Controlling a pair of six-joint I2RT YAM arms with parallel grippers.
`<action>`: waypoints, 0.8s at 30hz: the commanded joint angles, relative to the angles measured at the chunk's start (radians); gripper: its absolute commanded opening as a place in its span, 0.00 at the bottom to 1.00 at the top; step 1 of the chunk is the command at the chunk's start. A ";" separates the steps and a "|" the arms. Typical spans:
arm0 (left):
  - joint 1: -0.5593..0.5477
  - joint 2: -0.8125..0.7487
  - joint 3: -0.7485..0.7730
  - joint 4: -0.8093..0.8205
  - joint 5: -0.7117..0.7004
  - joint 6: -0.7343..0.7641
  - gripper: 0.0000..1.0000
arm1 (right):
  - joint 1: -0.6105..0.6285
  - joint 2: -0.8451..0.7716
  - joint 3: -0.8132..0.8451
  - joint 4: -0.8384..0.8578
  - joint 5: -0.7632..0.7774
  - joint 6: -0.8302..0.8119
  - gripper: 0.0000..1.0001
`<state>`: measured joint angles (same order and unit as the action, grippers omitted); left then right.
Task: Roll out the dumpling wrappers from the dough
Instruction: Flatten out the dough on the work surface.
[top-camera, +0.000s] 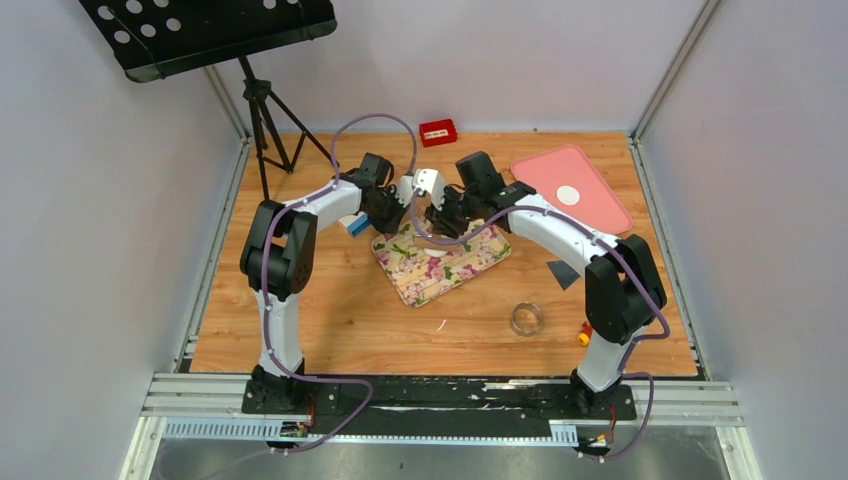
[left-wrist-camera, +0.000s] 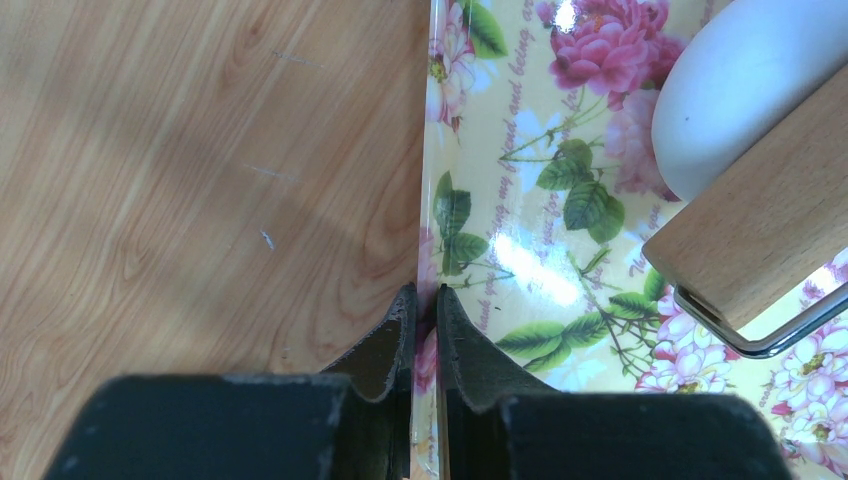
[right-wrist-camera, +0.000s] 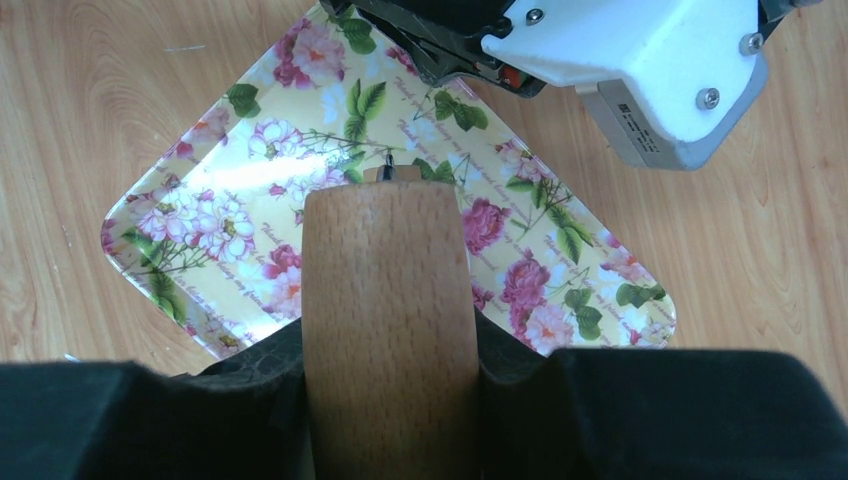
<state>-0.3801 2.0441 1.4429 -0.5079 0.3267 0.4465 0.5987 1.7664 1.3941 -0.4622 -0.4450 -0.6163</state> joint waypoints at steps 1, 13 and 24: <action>-0.002 0.071 -0.024 -0.075 -0.066 0.004 0.00 | -0.004 0.002 0.004 0.054 0.012 -0.036 0.00; -0.002 0.072 -0.024 -0.076 -0.066 0.005 0.00 | -0.005 -0.016 -0.155 0.032 -0.027 -0.063 0.00; -0.002 0.075 -0.020 -0.078 -0.067 0.003 0.00 | -0.027 -0.007 -0.199 0.006 -0.069 -0.048 0.00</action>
<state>-0.3801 2.0445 1.4433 -0.5083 0.3264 0.4465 0.5797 1.7164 1.2533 -0.3332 -0.5076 -0.6643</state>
